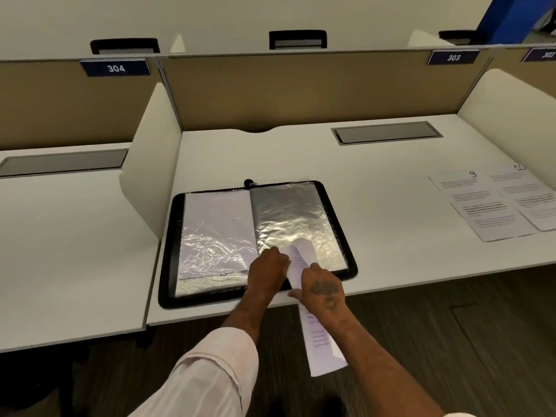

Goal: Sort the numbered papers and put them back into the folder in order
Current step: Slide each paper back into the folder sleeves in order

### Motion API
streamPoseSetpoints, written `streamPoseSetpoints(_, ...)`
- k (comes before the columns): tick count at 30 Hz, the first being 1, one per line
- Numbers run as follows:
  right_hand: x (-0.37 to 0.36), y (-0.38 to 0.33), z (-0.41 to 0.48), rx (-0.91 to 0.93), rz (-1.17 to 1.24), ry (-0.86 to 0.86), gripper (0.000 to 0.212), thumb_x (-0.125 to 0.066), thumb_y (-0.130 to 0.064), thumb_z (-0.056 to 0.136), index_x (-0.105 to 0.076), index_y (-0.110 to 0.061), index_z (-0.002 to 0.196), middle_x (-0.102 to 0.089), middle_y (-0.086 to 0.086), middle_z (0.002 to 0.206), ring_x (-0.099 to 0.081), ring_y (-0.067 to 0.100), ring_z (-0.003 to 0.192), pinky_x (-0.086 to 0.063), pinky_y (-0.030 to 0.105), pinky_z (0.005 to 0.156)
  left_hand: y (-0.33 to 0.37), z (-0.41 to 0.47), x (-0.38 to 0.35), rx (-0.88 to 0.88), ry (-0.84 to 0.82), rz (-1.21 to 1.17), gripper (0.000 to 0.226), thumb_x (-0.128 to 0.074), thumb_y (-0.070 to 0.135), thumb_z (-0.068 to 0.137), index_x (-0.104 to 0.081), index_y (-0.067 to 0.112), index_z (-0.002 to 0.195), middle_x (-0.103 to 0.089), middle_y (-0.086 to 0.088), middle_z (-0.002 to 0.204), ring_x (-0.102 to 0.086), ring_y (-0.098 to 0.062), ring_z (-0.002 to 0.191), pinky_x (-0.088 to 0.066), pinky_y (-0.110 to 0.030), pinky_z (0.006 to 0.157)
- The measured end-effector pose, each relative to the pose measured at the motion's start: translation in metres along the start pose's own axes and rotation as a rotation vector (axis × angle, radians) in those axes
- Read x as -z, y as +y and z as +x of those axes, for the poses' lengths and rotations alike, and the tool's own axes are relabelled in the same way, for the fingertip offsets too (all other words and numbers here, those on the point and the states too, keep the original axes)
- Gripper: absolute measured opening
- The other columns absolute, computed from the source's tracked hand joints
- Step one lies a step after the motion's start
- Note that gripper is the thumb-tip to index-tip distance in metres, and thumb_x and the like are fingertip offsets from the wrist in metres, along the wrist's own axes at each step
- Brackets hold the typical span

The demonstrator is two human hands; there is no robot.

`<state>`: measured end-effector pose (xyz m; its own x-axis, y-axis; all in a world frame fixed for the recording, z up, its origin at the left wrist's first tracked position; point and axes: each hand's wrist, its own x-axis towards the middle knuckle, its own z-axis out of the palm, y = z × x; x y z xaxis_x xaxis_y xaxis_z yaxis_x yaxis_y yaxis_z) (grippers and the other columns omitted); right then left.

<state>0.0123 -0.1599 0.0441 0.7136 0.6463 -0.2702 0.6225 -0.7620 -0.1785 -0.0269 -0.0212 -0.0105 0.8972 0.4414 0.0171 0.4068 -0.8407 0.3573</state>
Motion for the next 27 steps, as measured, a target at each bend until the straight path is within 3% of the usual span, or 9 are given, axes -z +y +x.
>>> streamPoseSetpoints(6,-0.004,0.030,0.006,-0.134,0.472,0.105,0.035,-0.050,-0.016,0.098,-0.055,-0.005,0.132,-0.057,0.012,0.131,-0.054,0.023,0.118,-0.042,0.029,0.101,0.005,-0.002,-0.005,-0.012,0.056,0.025,0.031,-0.047,0.036,0.100,-0.072,0.019,0.104,-0.061,0.000,0.099,-0.059,-0.019,0.095,-0.047,-0.034,0.072)
streamPoseSetpoints(9,-0.008,0.041,0.010,-0.274,0.749,0.154,0.020,-0.056,-0.007,0.094,-0.068,-0.007,0.110,-0.065,0.009,0.115,-0.061,0.020,0.104,-0.047,0.022,0.084,0.007,-0.003,-0.008,-0.032,0.097,0.024,0.029,-0.049,0.034,0.099,-0.073,0.018,0.101,-0.061,0.001,0.096,-0.059,-0.018,0.091,-0.049,-0.034,0.069)
streamPoseSetpoints(13,-0.010,0.053,0.019,-0.412,0.865,0.181,0.001,-0.064,-0.009,0.090,-0.065,-0.009,0.091,-0.064,0.002,0.092,-0.060,0.014,0.086,-0.038,0.011,0.058,0.007,-0.003,-0.013,-0.044,0.101,0.052,0.026,-0.053,0.034,0.097,-0.073,0.018,0.093,-0.061,0.002,0.092,-0.059,-0.018,0.088,-0.051,-0.035,0.065)
streamPoseSetpoints(17,-0.011,0.057,0.033,-0.490,0.967,0.213,0.017,-0.070,-0.014,0.086,-0.054,-0.011,0.084,-0.061,0.006,0.086,-0.062,0.018,0.079,-0.041,0.020,0.054,0.007,-0.003,-0.020,-0.045,0.091,0.116,0.015,-0.063,0.028,0.089,-0.073,0.018,0.085,-0.063,0.002,0.086,-0.062,-0.019,0.079,-0.053,-0.035,0.056)
streamPoseSetpoints(20,-0.011,0.061,0.040,-0.476,1.036,0.234,0.023,-0.071,-0.015,0.086,-0.051,-0.008,0.094,-0.058,0.007,0.091,-0.056,0.011,0.071,-0.039,0.019,0.051,0.002,-0.007,-0.028,-0.027,0.081,0.151,0.007,-0.068,0.022,0.084,-0.071,0.016,0.086,-0.063,0.000,0.086,-0.062,-0.020,0.075,-0.053,-0.035,0.055)
streamPoseSetpoints(24,-0.018,0.081,0.033,-0.483,1.129,0.084,0.050,-0.080,-0.024,0.079,-0.044,-0.014,0.112,-0.057,0.001,0.098,-0.061,0.014,0.080,-0.048,0.023,0.057,-0.007,-0.013,-0.032,-0.006,0.063,0.211,0.004,-0.070,0.017,0.082,-0.069,0.014,0.083,-0.064,-0.002,0.083,-0.062,-0.021,0.072,-0.050,-0.035,0.054)
streamPoseSetpoints(27,-0.029,0.106,0.019,-0.468,1.104,-0.254,0.050,-0.084,-0.021,0.072,-0.054,-0.013,0.112,-0.067,0.005,0.109,-0.067,0.022,0.093,-0.058,0.039,0.081,-0.009,-0.015,-0.031,0.005,0.061,0.225,0.004,-0.071,0.017,0.080,-0.069,0.013,0.081,-0.064,-0.002,0.081,-0.063,-0.021,0.070,-0.050,-0.034,0.054)
